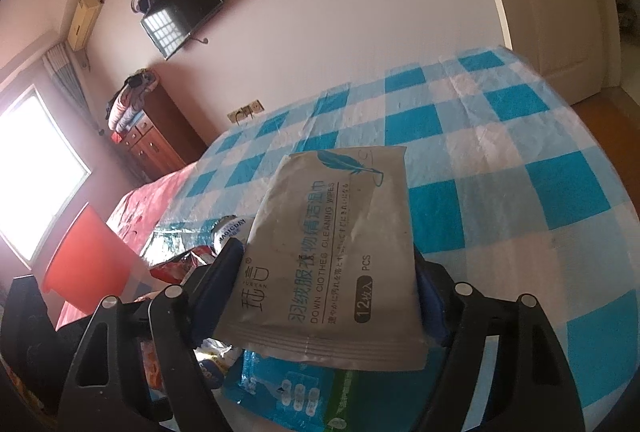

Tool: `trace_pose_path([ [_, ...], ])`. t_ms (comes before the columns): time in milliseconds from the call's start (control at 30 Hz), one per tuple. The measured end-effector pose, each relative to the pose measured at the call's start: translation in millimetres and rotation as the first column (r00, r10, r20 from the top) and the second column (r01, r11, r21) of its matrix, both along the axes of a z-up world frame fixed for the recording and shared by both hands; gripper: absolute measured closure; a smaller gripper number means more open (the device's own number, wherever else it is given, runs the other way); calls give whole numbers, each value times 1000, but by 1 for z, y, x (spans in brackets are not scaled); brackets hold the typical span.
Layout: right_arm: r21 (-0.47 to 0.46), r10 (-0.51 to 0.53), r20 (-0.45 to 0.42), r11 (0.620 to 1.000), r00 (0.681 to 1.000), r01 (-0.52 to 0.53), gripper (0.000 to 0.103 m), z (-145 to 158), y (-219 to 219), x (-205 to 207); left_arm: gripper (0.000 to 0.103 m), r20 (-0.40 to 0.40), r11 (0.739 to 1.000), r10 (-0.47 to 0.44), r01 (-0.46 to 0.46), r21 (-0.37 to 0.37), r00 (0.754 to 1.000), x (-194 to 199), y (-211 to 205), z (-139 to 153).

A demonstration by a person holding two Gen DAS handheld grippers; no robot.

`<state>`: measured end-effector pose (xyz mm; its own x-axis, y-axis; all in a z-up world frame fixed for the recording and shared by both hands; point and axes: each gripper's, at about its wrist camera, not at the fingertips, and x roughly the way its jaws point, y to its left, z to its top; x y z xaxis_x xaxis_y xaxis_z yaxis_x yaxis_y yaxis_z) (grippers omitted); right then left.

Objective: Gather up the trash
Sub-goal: 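Grasp the purple baby-wipes pack with the left tool, then carry the purple pack and beige pack over the orange bucket with both tools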

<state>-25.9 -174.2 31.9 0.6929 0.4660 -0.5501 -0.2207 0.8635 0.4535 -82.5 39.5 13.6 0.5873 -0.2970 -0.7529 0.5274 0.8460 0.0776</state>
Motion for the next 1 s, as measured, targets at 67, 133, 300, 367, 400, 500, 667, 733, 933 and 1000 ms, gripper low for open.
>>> trace_pose_path([
  [67, 1, -8, 12, 1000, 1000, 8, 26, 2, -1, -2, 33, 3, 1000, 14, -14, -21, 1000, -1, 2, 0],
  [133, 2, -14, 22, 1000, 1000, 14, 26, 3, -1, -4, 33, 6, 999, 20, -20, -30, 1000, -2, 2, 0],
  [300, 42, -22, 25, 999, 999, 21, 26, 3, -2, -5, 34, 1, 997, 27, -27, -71, 1000, -8, 4, 0],
  [367, 60, -22, 18, 998, 1000, 21, 26, 4, -2, -5, 34, -6, 995, 31, -32, -96, 999, -9, 5, 1],
  [400, 60, -23, 21, 998, 1000, 22, 26, 6, -1, -6, 34, -9, 994, 33, -34, -106, 999, -10, 6, 2],
  [500, 44, -25, 47, 999, 999, 23, 26, 15, 4, -11, 35, -16, 990, 33, -35, -138, 999, -14, 8, 3],
  [667, 24, -11, 71, 1000, 997, 9, 26, 27, 14, -18, 36, -26, 977, 46, -51, -209, 999, -18, 15, 9],
  [733, 19, -7, 72, 1000, 997, 6, 26, 31, 17, -20, 36, -17, 971, 50, -53, -232, 999, -21, 17, 14],
  [933, 42, 16, 57, 999, 998, -19, 26, 39, 23, -24, 36, 30, 952, 66, -54, -302, 997, -28, 27, 37],
  [1000, 60, 28, 48, 998, 998, -31, 26, 42, 26, -24, 36, 42, 945, 76, -59, -322, 996, -29, 32, 45],
])
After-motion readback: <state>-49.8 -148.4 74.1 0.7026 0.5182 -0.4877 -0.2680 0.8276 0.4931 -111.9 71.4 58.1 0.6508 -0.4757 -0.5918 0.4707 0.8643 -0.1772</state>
